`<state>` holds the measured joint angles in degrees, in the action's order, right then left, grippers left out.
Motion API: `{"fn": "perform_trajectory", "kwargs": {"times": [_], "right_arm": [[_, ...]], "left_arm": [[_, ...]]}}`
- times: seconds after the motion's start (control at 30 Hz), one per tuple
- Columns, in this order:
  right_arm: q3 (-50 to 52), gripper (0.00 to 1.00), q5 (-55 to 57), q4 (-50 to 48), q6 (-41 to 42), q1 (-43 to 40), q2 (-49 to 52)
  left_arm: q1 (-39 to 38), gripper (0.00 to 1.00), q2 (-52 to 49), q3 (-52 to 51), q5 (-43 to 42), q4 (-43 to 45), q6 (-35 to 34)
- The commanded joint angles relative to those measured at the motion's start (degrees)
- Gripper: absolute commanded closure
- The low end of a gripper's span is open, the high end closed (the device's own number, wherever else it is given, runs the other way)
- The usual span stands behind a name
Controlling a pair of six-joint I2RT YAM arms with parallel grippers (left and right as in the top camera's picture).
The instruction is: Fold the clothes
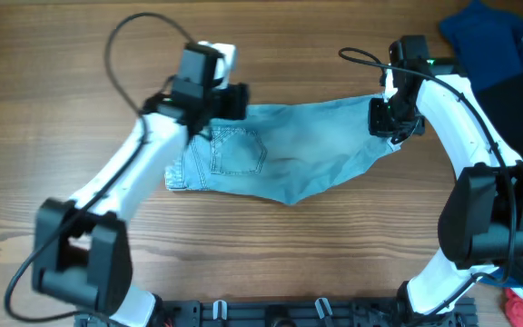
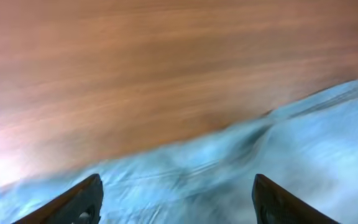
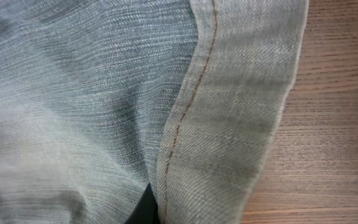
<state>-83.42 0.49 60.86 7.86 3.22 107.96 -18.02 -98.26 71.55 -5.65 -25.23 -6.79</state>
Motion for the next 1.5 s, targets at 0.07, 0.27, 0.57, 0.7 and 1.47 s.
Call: {"fn": "perform_trajectory", "kwargs": {"times": [0.07,0.27,0.57,0.7,1.47], "right_arm": [[-0.90,0.95,0.57,0.02,-0.22,0.24,-1.57],[-0.90,0.96,0.57,0.04,-0.20,0.24,-1.57],[-0.90,0.96,0.57,0.46,-0.22,0.24,-1.57],[-0.90,0.96,0.59,0.72,-0.17,0.24,-1.57],[-0.90,0.45,7.15,-5.16,2.67,-5.09,-1.57]], "left_arm": [[11.85,0.08,-1.95,-0.63,0.28,-12.39,-0.68],[22.01,0.05,-2.05,-2.91,-7.21,-14.47,-3.74],[24.30,0.05,-6.88,-10.88,-20.09,-8.33,-3.96],[24.28,0.10,-11.02,-12.33,-25.40,-6.75,-3.93],[32.89,0.96,-9.31,-13.40,-30.05,-5.01,-2.71]]}}
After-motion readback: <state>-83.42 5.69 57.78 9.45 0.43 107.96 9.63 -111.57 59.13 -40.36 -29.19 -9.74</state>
